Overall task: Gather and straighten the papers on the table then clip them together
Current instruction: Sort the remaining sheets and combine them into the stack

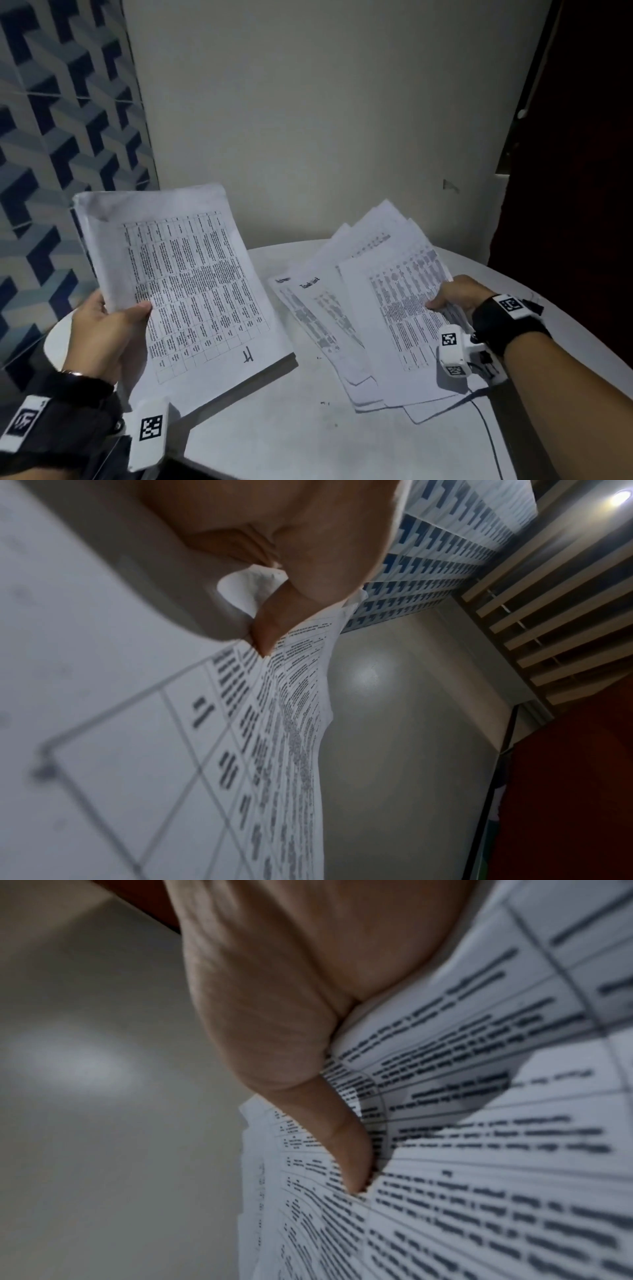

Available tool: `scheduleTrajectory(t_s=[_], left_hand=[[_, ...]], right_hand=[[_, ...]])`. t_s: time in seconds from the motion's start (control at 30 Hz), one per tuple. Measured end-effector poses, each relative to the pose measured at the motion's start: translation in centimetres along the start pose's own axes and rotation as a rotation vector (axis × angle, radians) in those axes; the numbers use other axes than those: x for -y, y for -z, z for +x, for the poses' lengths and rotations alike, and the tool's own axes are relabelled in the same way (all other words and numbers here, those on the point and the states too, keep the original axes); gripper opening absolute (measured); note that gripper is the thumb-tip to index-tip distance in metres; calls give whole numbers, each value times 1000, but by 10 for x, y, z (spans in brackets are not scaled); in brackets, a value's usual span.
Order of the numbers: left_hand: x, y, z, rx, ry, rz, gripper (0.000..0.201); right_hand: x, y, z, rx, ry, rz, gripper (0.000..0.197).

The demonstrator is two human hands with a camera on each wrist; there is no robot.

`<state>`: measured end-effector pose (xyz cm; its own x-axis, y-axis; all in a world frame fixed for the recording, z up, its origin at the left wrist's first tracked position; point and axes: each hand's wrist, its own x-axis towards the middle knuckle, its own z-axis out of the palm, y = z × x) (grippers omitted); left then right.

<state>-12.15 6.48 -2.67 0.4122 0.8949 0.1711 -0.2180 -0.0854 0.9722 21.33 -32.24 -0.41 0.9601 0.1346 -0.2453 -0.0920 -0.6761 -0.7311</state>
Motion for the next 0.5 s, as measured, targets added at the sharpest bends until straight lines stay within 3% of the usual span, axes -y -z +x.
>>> scheduleTrajectory(t_s=[0.13,0.23,0.5], left_hand=[[2,-10,-14,69,143,-93,42],[23,-12,-8,90,270,-134,50],[44,-23,2,153,416,17,44]], right_hand=[[-10,14,15,25,42,230,40],[-3,16,3,91,80,335,34],[40,20,-32,261,257,507,34]])
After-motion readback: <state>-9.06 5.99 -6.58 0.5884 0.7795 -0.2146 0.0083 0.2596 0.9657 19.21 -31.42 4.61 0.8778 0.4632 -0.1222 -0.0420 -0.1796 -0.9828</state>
